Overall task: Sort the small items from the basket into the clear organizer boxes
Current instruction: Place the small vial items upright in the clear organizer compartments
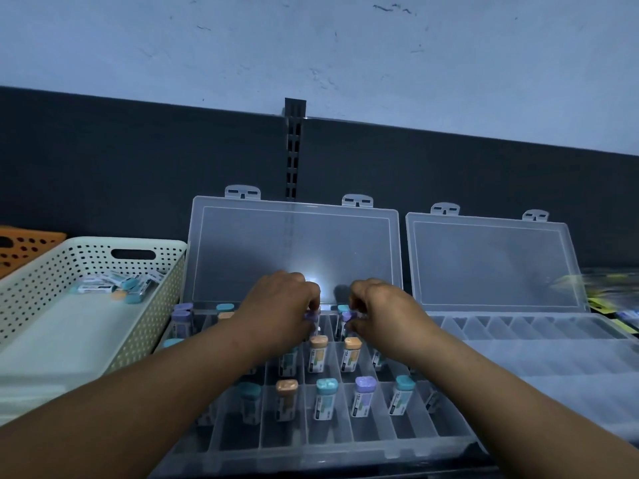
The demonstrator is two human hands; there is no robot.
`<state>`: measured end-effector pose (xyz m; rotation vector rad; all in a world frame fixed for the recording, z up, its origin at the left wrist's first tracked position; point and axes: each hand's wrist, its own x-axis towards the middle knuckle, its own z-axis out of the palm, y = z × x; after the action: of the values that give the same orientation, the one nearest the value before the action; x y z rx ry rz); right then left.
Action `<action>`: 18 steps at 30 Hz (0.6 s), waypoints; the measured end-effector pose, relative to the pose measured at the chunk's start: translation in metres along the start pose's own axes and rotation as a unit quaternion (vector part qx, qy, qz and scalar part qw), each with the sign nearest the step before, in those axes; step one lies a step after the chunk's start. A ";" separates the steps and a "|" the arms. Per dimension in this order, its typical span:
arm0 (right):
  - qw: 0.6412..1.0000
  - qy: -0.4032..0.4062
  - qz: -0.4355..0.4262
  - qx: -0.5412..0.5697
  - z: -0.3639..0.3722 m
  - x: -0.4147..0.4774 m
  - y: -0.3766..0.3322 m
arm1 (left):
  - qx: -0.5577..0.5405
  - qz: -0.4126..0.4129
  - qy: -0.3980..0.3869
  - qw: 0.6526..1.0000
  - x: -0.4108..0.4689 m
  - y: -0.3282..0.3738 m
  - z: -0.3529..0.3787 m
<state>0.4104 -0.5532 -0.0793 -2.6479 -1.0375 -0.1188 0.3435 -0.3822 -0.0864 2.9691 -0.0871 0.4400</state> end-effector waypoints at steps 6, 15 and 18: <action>1.000 0.003 -0.005 -0.021 -0.011 -0.001 -0.013 | -0.031 -0.020 0.006 0.999 -0.006 -0.009 -0.006; 0.992 0.018 -0.081 -0.094 -0.016 0.019 -0.067 | 0.081 -0.059 0.023 0.995 -0.035 -0.055 -0.054; 0.991 -0.004 -0.091 -0.093 -0.008 0.031 -0.094 | 0.099 -0.095 0.002 0.991 -0.053 -0.084 -0.069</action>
<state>0.3696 -0.4701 -0.0435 -2.7121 -1.3309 -0.2548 0.2796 -0.2874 -0.0475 3.1294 0.2514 0.4536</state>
